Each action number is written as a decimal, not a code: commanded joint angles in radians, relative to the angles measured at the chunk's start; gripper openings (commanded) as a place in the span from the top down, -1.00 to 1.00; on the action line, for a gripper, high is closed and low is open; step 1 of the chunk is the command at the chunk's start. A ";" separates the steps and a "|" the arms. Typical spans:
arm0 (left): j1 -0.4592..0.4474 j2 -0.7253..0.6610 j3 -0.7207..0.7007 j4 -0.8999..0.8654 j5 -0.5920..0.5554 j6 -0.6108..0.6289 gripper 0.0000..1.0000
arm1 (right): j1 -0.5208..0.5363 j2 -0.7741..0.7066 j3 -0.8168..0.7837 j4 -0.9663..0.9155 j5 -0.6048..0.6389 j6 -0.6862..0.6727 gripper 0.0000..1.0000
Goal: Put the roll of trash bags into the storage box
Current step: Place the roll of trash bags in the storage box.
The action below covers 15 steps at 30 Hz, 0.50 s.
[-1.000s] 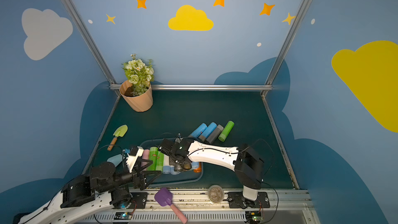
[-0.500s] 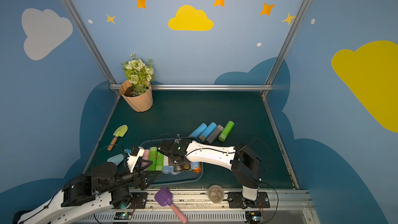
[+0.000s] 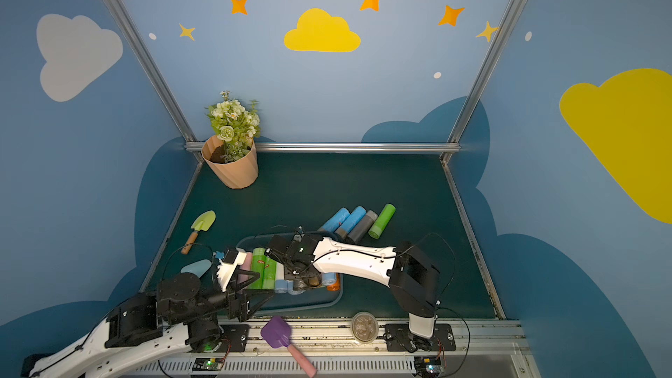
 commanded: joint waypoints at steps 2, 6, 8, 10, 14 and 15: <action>-0.003 0.010 0.010 0.020 0.016 0.011 -1.00 | 0.009 0.001 0.025 -0.035 0.020 -0.001 0.21; -0.005 0.016 0.009 0.023 0.026 0.013 -1.00 | 0.011 0.001 0.029 -0.042 0.028 -0.004 0.16; -0.005 0.017 0.009 0.024 0.026 0.014 -1.00 | 0.013 0.000 0.028 -0.042 0.029 -0.004 0.16; -0.005 0.018 0.007 0.026 0.025 0.016 -1.00 | 0.012 -0.002 0.029 -0.041 0.031 -0.008 0.15; -0.005 0.022 0.007 0.027 0.029 0.015 -1.00 | 0.013 -0.009 0.029 -0.042 0.033 -0.009 0.15; -0.005 0.023 0.007 0.028 0.030 0.018 -1.00 | 0.011 -0.010 0.029 -0.043 0.034 -0.008 0.14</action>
